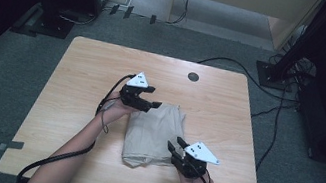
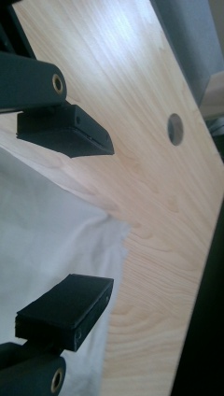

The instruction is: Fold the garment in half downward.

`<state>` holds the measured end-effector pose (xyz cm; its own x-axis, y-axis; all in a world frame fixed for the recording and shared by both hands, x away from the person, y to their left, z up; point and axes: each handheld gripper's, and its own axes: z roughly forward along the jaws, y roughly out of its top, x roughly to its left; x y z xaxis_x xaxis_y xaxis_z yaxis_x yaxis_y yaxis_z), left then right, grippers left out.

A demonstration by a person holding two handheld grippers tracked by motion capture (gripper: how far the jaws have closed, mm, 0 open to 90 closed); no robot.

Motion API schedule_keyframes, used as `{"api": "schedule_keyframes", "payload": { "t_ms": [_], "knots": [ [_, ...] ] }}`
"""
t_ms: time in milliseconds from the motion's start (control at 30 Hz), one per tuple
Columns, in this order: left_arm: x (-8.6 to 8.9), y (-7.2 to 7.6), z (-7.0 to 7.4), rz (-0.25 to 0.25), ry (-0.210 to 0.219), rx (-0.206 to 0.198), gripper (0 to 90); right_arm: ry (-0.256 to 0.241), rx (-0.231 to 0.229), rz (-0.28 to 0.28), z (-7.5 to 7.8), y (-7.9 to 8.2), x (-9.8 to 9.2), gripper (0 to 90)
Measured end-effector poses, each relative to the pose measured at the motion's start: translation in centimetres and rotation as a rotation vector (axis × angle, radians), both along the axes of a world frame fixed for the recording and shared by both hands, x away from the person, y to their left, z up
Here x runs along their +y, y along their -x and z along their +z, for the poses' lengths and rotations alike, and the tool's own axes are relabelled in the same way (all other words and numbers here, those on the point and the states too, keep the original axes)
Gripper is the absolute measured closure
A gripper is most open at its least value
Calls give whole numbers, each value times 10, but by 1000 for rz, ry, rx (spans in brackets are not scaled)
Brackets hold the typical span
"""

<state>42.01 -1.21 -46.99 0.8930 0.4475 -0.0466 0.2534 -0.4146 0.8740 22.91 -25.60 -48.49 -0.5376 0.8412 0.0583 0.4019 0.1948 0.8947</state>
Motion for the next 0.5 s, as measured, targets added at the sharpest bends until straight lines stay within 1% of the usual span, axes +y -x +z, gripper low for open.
{"api": "schedule_keyframes", "payload": {
  "t_ms": [133, 167, 200, 267, 300, 367, 467, 500],
  "knots": [
    [5, 3, -4, 3, -25, -4, 294, 17, 25, 66, -5, -12, 7, 545],
    [7, 3, -5, 5, -33, -4, 294, 18, 43, 91, -6, -15, 9, 515],
    [8, 4, -7, 9, -40, -2, 294, 28, 60, 109, -8, -19, 11, 504],
    [11, 6, -9, 19, -59, 2, 294, 47, 78, 121, -10, -24, 14, 498],
    [14, 9, -10, 26, -59, 2, 294, 49, 81, 124, -11, -25, 15, 496],
    [19, 12, -11, 22, -63, 0, 294, 52, 79, 129, -11, -30, 16, 488],
    [22, 14, -14, 26, -85, -9, 294, 56, 86, 138, -10, -37, 16, 460],
    [24, 15, -15, 30, -93, -5, 294, 61, 79, 141, -10, -38, 16, 445]
  ]
}}
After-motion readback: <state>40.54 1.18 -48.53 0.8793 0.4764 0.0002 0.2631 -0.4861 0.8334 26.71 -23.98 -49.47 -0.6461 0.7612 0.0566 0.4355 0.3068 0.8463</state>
